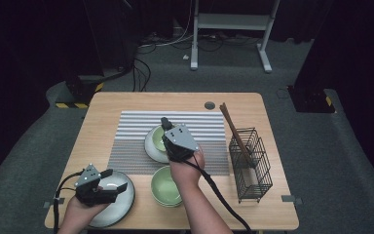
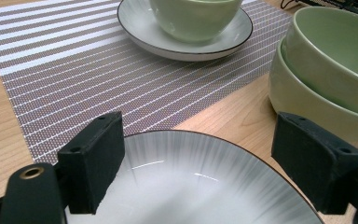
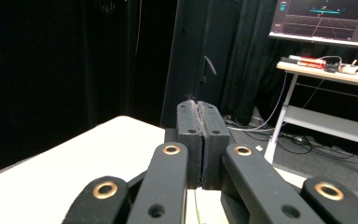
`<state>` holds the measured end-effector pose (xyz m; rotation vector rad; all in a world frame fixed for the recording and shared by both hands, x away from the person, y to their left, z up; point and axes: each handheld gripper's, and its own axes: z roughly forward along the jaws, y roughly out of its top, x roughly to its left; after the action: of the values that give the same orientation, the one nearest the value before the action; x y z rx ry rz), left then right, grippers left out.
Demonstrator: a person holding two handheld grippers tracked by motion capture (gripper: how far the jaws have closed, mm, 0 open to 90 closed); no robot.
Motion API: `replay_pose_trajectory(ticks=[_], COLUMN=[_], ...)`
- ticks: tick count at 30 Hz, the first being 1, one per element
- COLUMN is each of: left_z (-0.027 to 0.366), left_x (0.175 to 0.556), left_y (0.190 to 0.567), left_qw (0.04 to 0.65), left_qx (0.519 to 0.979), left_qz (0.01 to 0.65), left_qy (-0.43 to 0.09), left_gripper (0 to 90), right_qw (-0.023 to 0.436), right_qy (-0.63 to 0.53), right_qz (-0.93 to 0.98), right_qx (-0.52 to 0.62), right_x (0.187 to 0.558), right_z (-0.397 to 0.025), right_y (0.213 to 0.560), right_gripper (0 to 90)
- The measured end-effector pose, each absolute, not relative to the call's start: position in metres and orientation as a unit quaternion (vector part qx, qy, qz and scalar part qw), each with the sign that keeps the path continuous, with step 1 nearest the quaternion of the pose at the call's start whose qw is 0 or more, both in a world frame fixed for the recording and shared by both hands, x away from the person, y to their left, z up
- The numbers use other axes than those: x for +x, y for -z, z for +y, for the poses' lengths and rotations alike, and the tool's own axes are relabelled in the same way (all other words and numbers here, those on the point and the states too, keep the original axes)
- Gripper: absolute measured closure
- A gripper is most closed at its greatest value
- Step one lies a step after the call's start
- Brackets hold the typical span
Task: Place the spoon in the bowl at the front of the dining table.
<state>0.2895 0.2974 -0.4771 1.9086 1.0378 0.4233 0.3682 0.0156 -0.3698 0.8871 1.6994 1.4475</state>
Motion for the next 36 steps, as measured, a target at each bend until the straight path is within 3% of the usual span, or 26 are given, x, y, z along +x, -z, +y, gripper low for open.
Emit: replay_pose_trajectory(ticks=[36], left_z=[0.298], left_x=[0.289], left_y=[0.477], left_qw=[0.447], left_qx=[0.771], left_qz=[0.419], left_qy=[-0.172], left_gripper=[17.7], right_qw=[0.325], right_qy=[-0.543], right_qz=[0.687], right_qx=[0.358], right_x=[0.364], right_z=[0.010], right_y=[0.414], right_gripper=[88.5])
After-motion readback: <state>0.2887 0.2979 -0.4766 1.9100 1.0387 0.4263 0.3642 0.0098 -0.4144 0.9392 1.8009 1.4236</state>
